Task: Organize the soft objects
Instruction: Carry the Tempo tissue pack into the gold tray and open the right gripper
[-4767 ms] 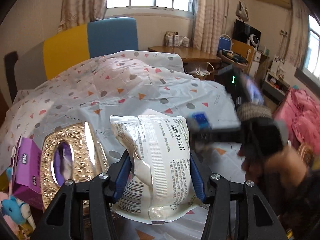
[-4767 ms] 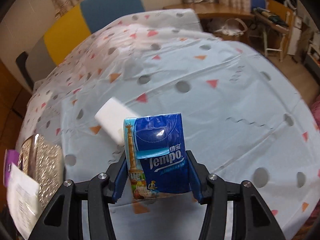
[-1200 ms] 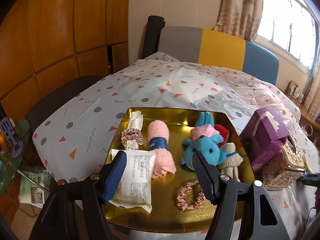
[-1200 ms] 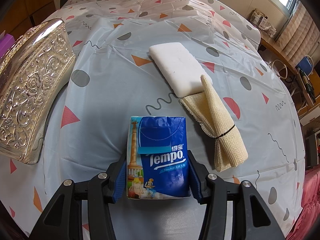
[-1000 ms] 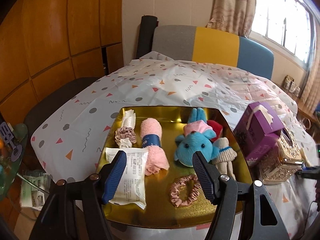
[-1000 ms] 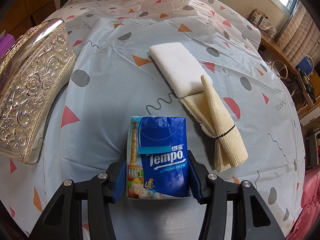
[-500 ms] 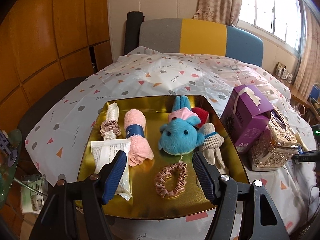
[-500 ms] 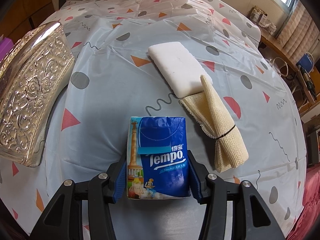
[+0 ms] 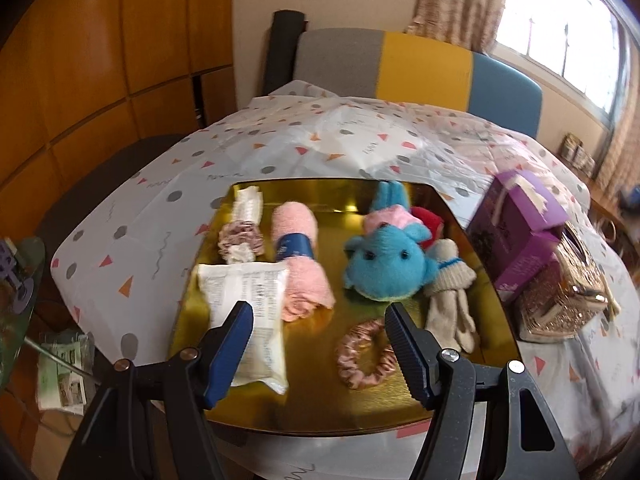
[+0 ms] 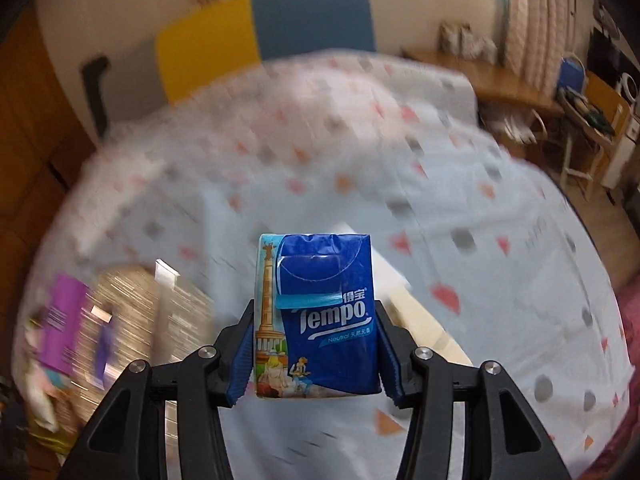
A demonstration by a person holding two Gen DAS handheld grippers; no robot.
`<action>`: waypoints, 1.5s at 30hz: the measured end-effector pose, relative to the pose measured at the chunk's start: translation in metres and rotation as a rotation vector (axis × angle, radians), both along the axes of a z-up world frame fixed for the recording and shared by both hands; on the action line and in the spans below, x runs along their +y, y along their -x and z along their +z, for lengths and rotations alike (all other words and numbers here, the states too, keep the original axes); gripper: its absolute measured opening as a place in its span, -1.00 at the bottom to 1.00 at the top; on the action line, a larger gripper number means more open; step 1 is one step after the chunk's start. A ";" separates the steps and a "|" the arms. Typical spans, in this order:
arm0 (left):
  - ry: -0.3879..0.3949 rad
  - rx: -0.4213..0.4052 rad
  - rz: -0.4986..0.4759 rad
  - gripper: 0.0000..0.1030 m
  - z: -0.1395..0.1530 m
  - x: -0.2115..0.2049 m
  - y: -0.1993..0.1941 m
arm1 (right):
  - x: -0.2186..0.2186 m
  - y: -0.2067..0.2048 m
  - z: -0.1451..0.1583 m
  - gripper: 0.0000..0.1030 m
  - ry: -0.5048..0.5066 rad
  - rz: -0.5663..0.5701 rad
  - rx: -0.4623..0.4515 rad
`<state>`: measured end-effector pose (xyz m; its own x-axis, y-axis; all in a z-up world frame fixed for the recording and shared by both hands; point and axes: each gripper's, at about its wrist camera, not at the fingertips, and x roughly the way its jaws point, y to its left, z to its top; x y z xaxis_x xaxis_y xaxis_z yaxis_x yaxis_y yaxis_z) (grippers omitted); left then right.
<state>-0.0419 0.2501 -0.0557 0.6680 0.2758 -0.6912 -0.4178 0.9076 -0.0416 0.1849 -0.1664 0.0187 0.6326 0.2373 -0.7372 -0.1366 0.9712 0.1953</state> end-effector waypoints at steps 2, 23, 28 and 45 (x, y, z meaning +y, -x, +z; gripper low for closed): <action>0.009 -0.005 0.031 0.35 0.000 0.012 0.004 | 0.048 0.010 0.040 0.01 0.002 0.113 -0.095; 0.053 -0.019 0.227 0.38 -0.010 0.081 0.050 | 0.387 0.107 -0.101 0.33 0.010 0.792 0.229; 0.052 -0.020 0.204 0.38 -0.009 0.074 0.045 | 0.370 0.113 -0.087 0.37 -0.017 0.781 0.198; -0.008 -0.019 0.022 0.44 0.008 0.016 0.029 | 0.181 0.110 0.002 0.37 -0.011 0.578 -0.158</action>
